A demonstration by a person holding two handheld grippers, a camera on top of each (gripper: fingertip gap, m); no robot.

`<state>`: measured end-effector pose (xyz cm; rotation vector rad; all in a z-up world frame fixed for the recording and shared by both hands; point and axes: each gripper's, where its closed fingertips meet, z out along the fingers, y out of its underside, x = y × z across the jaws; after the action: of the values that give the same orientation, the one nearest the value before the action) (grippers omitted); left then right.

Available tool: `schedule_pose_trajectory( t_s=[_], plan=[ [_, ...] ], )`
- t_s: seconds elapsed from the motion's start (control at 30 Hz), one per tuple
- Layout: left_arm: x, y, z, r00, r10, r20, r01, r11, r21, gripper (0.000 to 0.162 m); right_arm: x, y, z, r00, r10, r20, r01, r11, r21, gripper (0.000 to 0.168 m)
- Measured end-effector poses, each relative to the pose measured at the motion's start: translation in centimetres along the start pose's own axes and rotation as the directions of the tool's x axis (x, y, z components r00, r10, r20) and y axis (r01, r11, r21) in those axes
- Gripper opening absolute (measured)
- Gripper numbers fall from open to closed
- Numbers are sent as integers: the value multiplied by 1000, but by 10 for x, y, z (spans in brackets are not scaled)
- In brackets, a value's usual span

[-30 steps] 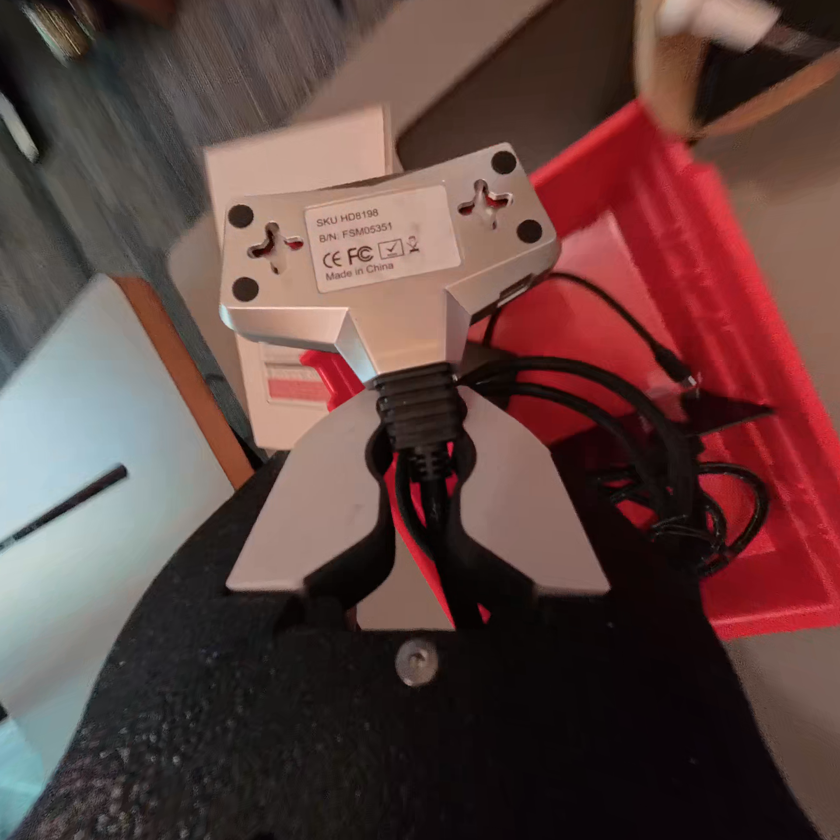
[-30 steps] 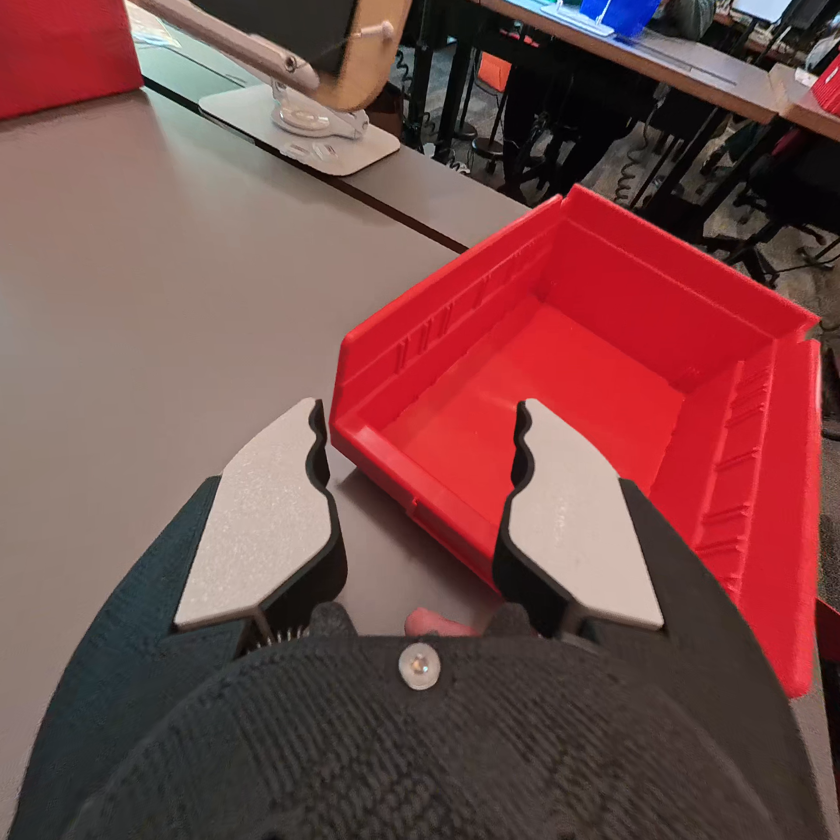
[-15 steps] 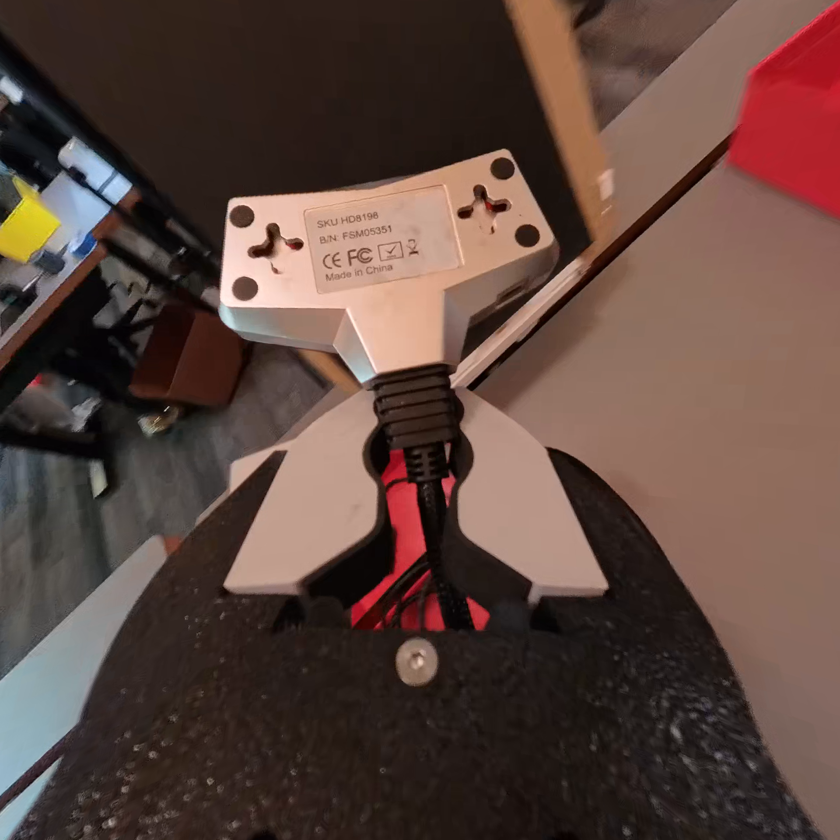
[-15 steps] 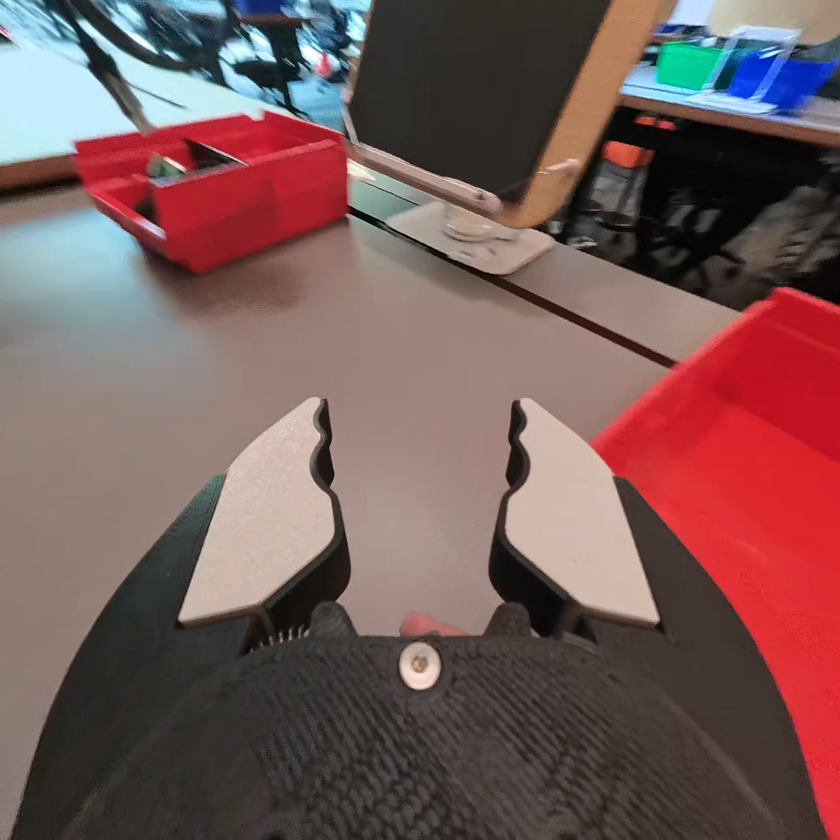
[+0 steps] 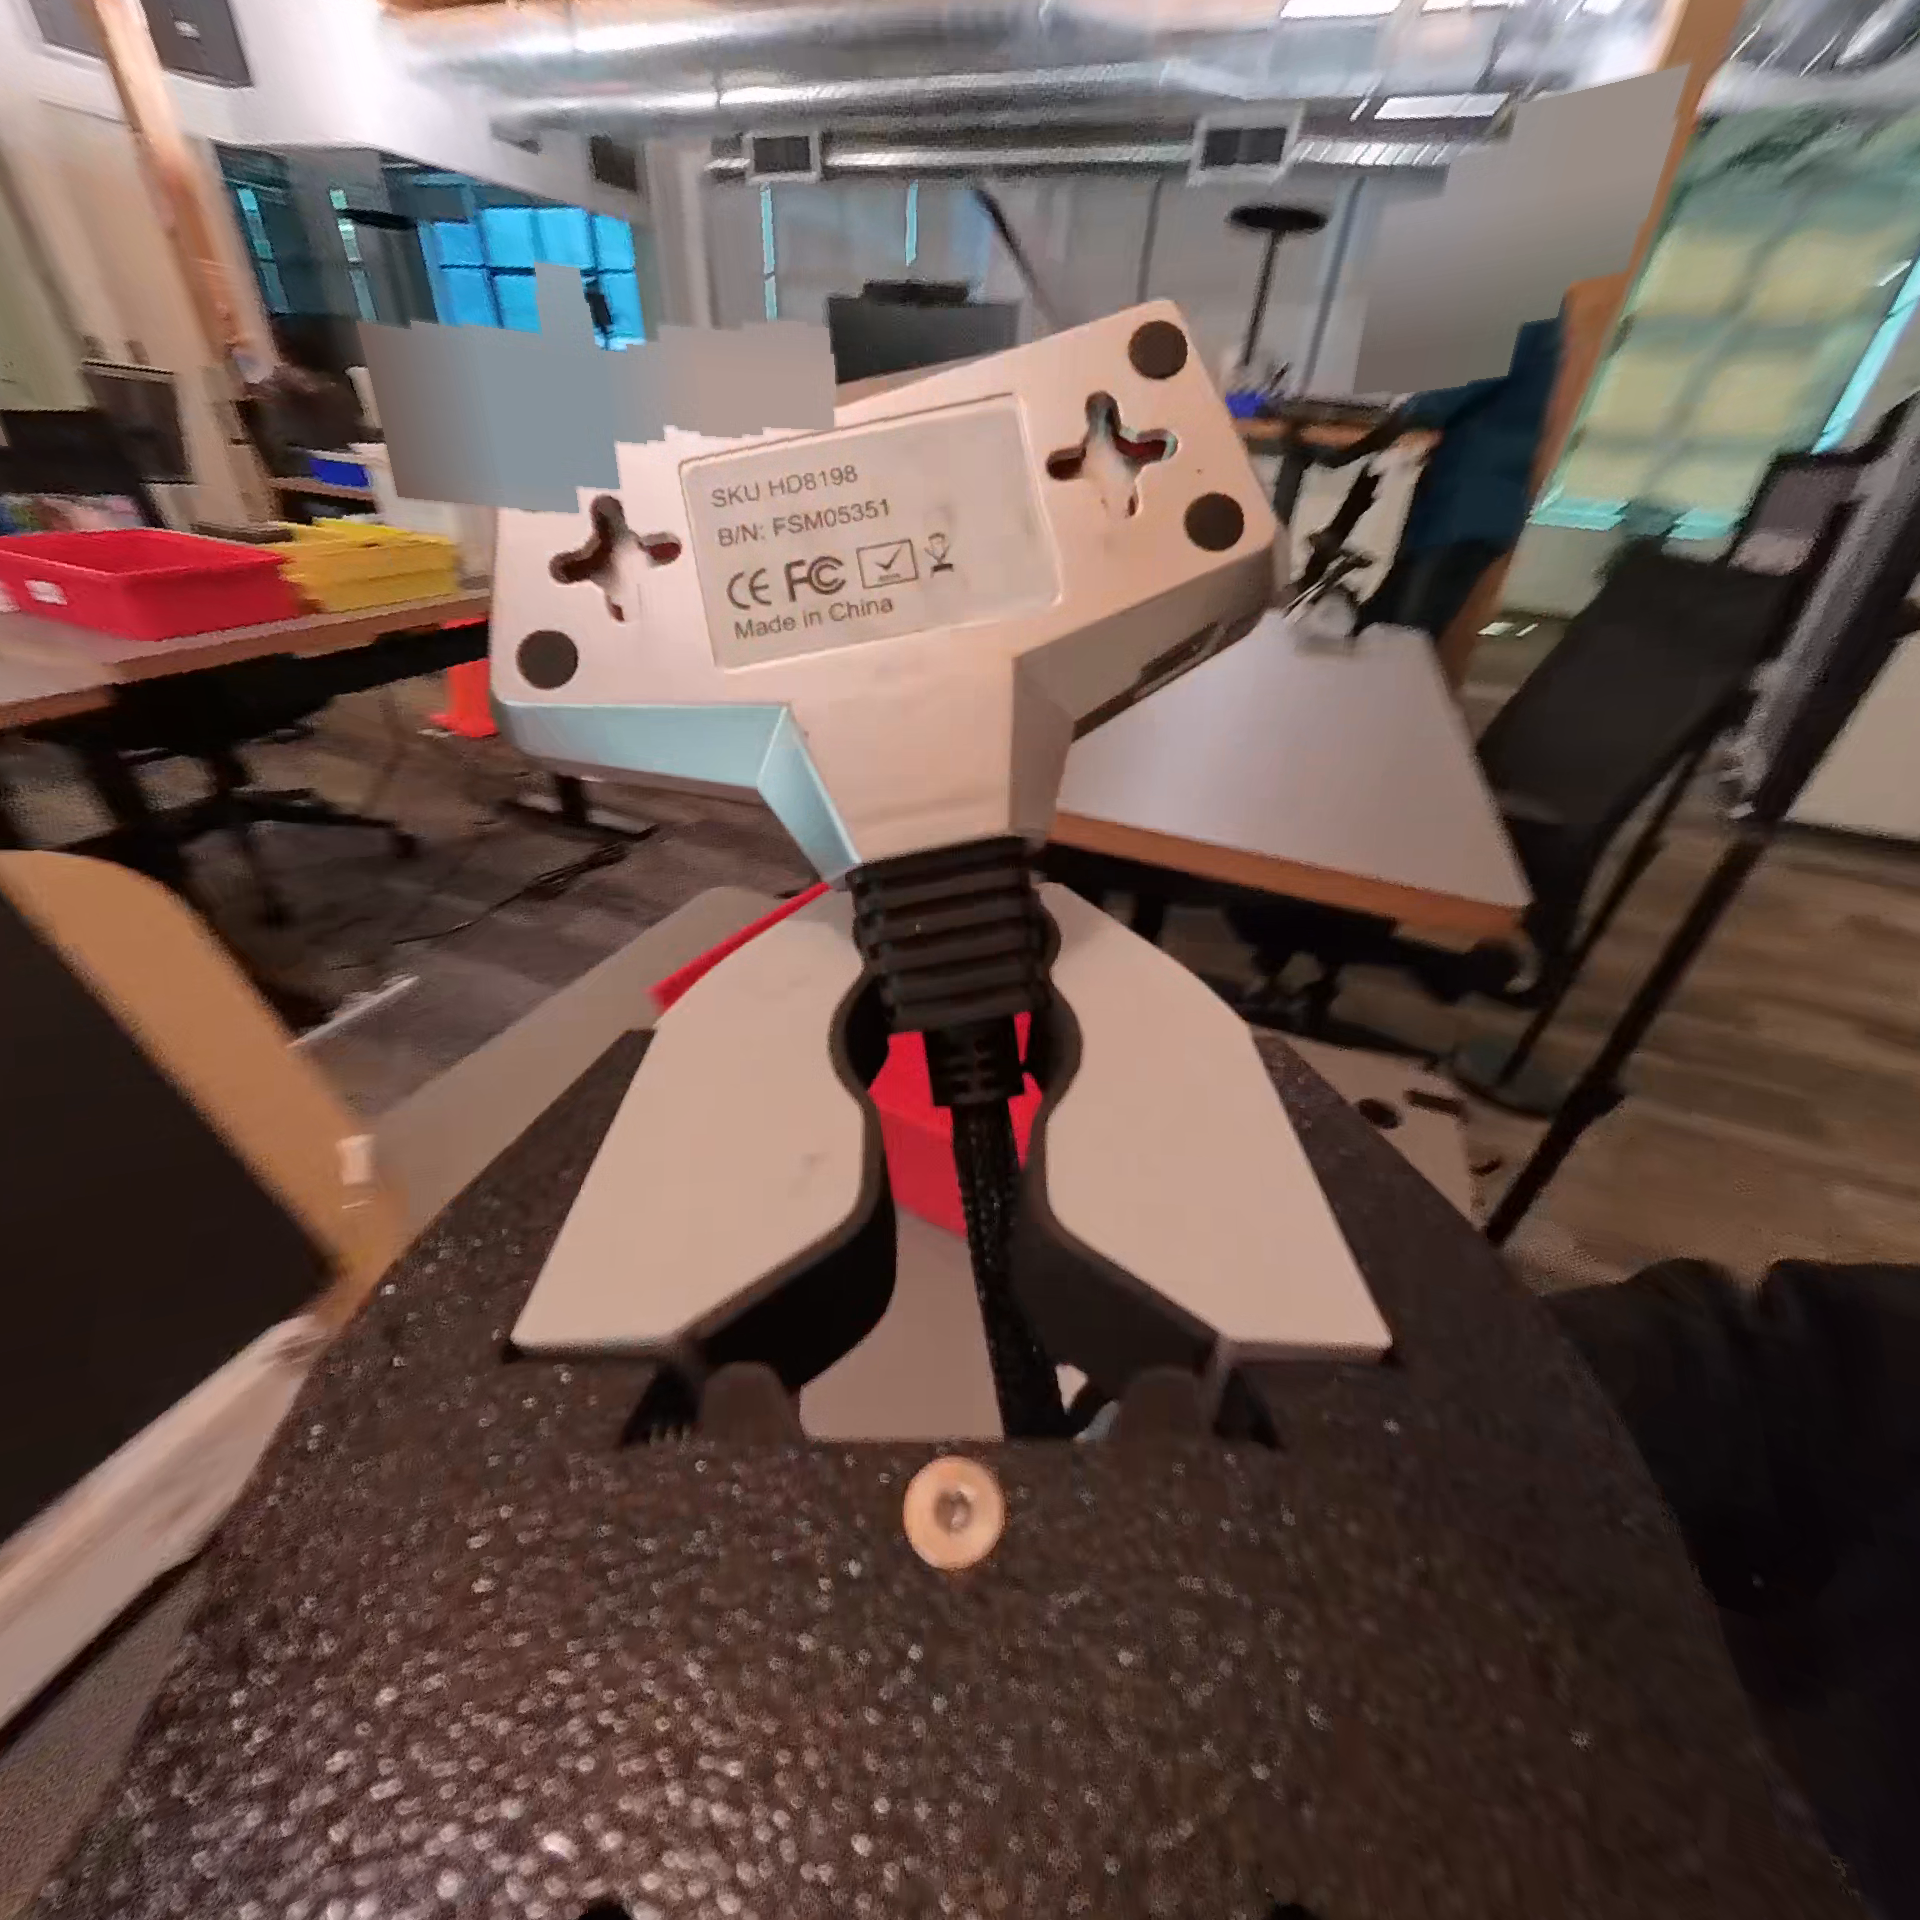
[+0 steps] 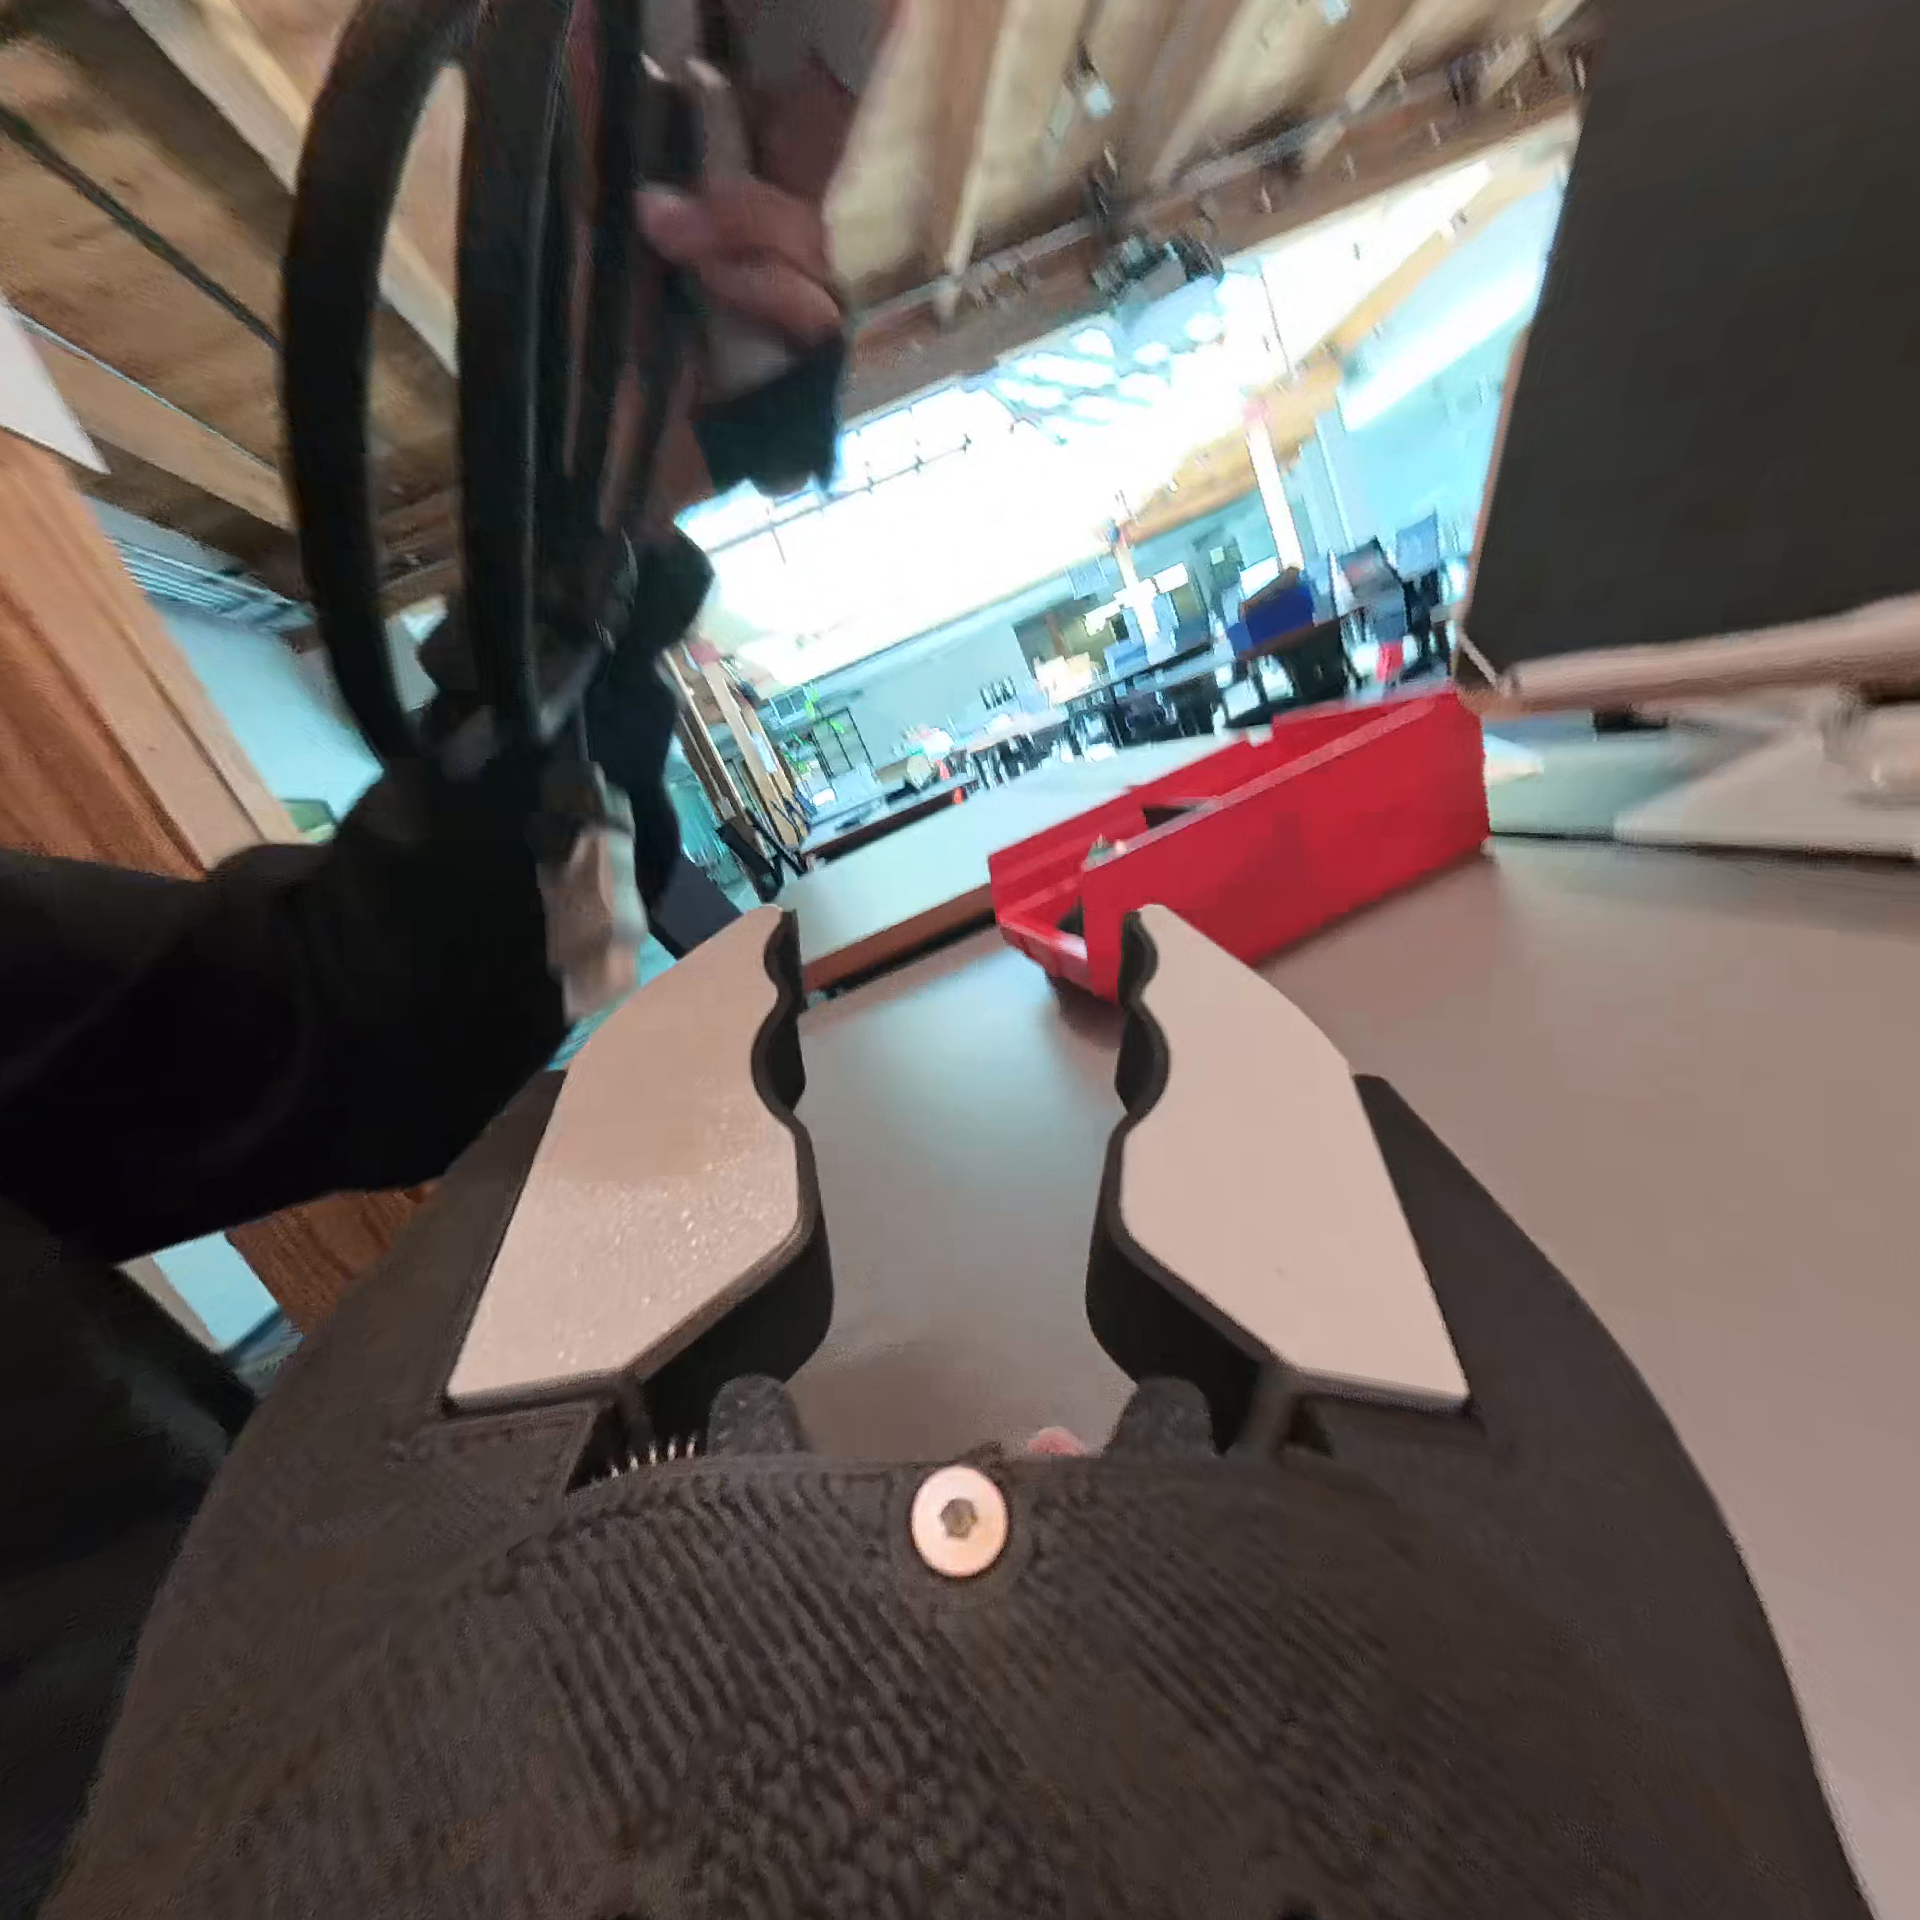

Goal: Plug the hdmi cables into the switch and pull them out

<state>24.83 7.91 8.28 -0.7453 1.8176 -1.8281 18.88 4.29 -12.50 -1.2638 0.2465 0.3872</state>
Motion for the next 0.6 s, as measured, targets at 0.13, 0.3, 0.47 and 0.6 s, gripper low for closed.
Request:
schedule_pose_trajectory(
  t_s=[0.13, 0.3, 0.47, 0.6],
  plan=[
    [30, 33, 33, 995, -62, -75, 65, 997, 32, 22, -30, -35, -7, 985, -166, 42, 160, 980, 114, 70],
    [34, 64, 57, 998, -58, -16, 58, 998, 8, 23, -54, -63, -13, 969, -240, 57, 224, 953, 203, 90],
    [25, 89, 69, 992, -79, 95, 87, 993, -80, 23, -62, -73, -19, 959, -272, 82, 237, 926, 294, 85],
    [39, 103, 75, 996, -86, 23, 88, 992, -90, 23, -52, -95, -31, 947, -312, -76, 316, 863, 393, 72]
  ],
)
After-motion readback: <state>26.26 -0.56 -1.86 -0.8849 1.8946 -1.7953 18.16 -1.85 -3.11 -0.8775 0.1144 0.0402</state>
